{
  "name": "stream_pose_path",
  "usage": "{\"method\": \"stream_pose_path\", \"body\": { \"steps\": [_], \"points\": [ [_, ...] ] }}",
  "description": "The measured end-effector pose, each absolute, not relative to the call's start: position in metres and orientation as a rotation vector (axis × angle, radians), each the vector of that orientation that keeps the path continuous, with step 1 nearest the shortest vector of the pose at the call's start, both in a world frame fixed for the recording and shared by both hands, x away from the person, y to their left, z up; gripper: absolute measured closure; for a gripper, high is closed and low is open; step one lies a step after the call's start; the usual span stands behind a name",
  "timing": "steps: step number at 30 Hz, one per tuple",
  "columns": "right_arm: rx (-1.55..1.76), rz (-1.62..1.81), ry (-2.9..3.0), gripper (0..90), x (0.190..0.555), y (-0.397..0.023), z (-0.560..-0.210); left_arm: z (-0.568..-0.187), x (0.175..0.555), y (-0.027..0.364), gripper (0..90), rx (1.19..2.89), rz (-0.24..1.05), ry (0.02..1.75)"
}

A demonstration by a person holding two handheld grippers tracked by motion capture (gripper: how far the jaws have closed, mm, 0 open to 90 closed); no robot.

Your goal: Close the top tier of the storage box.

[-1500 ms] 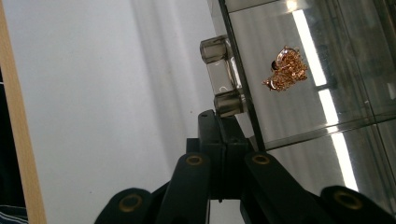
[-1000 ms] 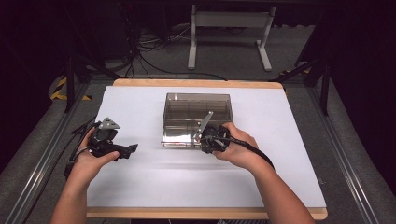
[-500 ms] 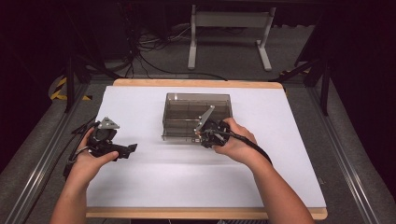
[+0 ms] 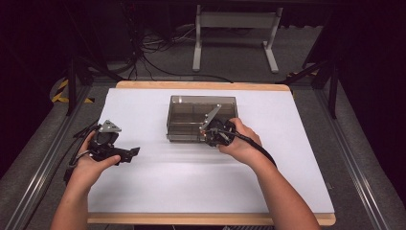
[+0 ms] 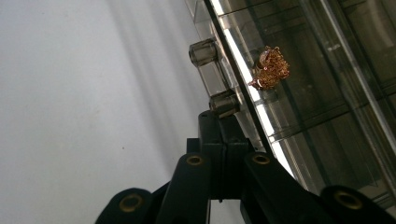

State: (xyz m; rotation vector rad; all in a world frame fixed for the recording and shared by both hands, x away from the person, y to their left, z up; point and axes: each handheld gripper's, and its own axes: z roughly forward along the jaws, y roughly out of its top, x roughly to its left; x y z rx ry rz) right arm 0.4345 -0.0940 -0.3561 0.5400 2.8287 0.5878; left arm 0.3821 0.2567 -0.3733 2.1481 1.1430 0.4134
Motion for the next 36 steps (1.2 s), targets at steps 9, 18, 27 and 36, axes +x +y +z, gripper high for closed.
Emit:
{"method": "stream_pose_path", "body": {
  "steps": [9,18,27,36],
  "points": [
    [0.586,0.613,2.8,90.0,0.443,-0.096,-0.358,-0.373,0.382,0.257,4.5,2.149,0.409,1.143],
    [0.634,0.645,2.769,90.0,0.449,-0.098,-0.358,-0.372,0.381,0.258,4.5,2.144,0.414,1.144],
    [0.674,0.681,2.733,90.0,0.454,-0.102,-0.357,-0.372,0.381,0.259,4.5,2.142,0.415,1.143],
    [0.722,0.715,2.703,90.0,0.458,-0.105,-0.359,-0.372,0.381,0.259,4.6,2.143,0.415,1.141]
  ]
}}
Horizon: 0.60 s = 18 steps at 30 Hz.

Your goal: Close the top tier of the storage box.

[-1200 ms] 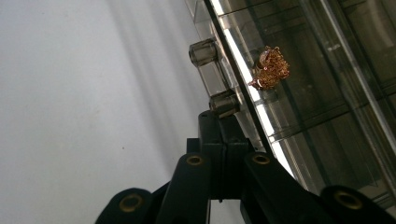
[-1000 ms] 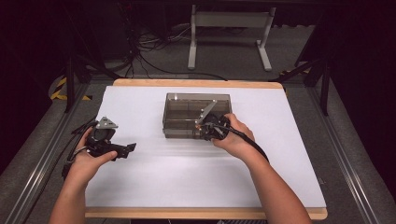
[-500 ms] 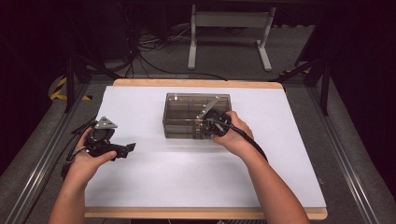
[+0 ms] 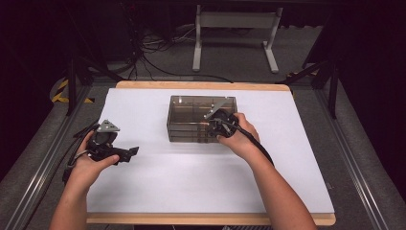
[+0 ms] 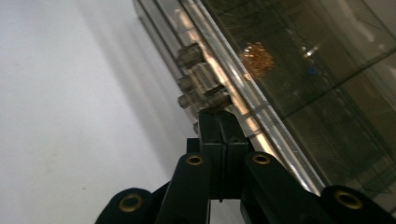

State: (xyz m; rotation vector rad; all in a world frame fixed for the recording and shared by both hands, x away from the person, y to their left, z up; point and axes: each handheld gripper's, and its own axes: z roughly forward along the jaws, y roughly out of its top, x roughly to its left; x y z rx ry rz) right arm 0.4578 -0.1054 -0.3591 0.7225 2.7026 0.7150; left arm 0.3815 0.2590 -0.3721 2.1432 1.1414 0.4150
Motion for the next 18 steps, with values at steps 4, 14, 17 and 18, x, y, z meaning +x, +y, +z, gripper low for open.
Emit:
{"method": "stream_pose_path", "body": {
  "steps": [4,14,17,18],
  "points": [
    [0.751,0.756,2.718,90.0,0.4592,-0.1091,-0.3598,-0.3723,0.3815,0.2586,4.6,2.141,0.416,1.143],
    [0.727,0.768,2.726,90.0,0.4551,-0.1094,-0.3578,-0.3729,0.3802,0.2591,4.5,2.146,0.411,1.149],
    [0.695,0.77,2.743,90.0,0.4505,-0.108,-0.356,-0.3735,0.3787,0.2601,4.5,2.142,0.416,1.153],
    [0.695,0.77,2.743,90.0,0.4505,-0.108,-0.356,-0.3735,0.3787,0.2601,4.5,2.142,0.416,1.153]
  ]
}}
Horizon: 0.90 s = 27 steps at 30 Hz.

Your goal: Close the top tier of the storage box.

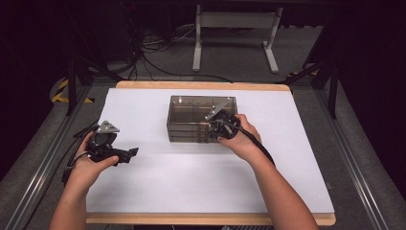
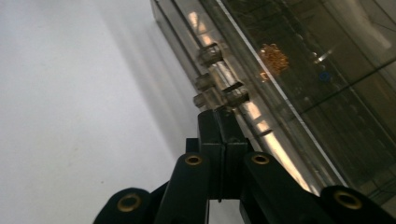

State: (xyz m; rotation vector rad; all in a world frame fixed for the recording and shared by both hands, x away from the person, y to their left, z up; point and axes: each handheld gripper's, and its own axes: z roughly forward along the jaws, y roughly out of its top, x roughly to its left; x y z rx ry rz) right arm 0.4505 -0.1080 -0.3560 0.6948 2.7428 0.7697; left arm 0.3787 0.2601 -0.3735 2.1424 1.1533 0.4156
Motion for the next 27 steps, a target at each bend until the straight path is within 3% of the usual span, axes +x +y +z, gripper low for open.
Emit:
{"method": "stream_pose_path", "body": {
  "steps": [11,27],
  "points": [
    [0.614,0.851,2.774,78.0,0.43,-0.11,-0.343,-0.374,0.373,0.261,4.4,2.153,0.423,1.148],
    [0.666,0.95,2.691,44.6,0.418,-0.139,-0.334,-0.375,0.365,0.266,4.4,2.151,0.42,1.166]
  ]
}}
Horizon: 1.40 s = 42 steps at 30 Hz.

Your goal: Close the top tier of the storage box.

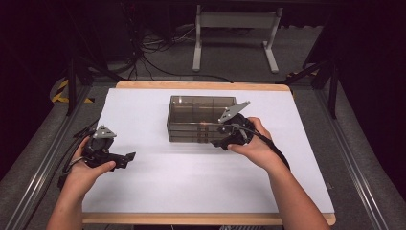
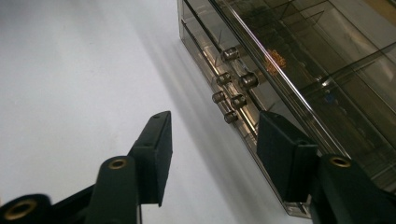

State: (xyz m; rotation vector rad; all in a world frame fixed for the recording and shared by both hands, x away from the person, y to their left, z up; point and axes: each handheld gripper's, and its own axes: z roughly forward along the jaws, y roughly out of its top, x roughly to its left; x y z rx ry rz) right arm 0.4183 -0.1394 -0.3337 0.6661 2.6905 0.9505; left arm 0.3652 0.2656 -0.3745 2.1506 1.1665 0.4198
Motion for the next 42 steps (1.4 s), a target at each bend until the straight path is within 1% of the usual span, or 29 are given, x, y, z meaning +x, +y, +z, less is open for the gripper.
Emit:
{"method": "stream_pose_path", "body": {
  "steps": [7,10,11,17,21,23,32,38,42],
  "points": [
    [0.705,0.985,2.664,39.0,0.416,-0.157,-0.333,-0.375,0.366,0.267,4.4,2.15,0.417,1.173],
    [0.707,0.987,2.659,38.2,0.416,-0.16,-0.333,-0.376,0.367,0.267,4.4,2.151,0.419,1.17],
    [0.735,1.001,2.639,33.7,0.415,-0.169,-0.333,-0.375,0.367,0.267,4.4,2.151,0.424,1.174],
    [0.807,1.05,2.603,23.9,0.413,-0.187,-0.336,-0.377,0.369,0.266,4.4,2.154,0.418,1.174],
    [0.831,1.05,2.576,23.5,0.411,-0.198,-0.337,-0.377,0.37,0.266,4.4,2.153,0.418,1.178],
    [0.895,1.046,2.558,22.8,0.411,-0.204,-0.339,-0.377,0.37,0.267,4.4,2.151,0.419,1.177],
    [0.983,1.008,2.492,23.6,0.412,-0.232,-0.342,-0.379,0.372,0.268,4.4,2.151,0.416,1.187],
    [1.036,0.969,2.442,23.5,0.413,-0.243,-0.346,-0.382,0.374,0.27,4.4,2.15,0.417,1.203],
    [1.075,0.93,2.411,21.1,0.415,-0.251,-0.349,-0.384,0.375,0.274,4.4,2.14,0.421,1.219]
  ]
}}
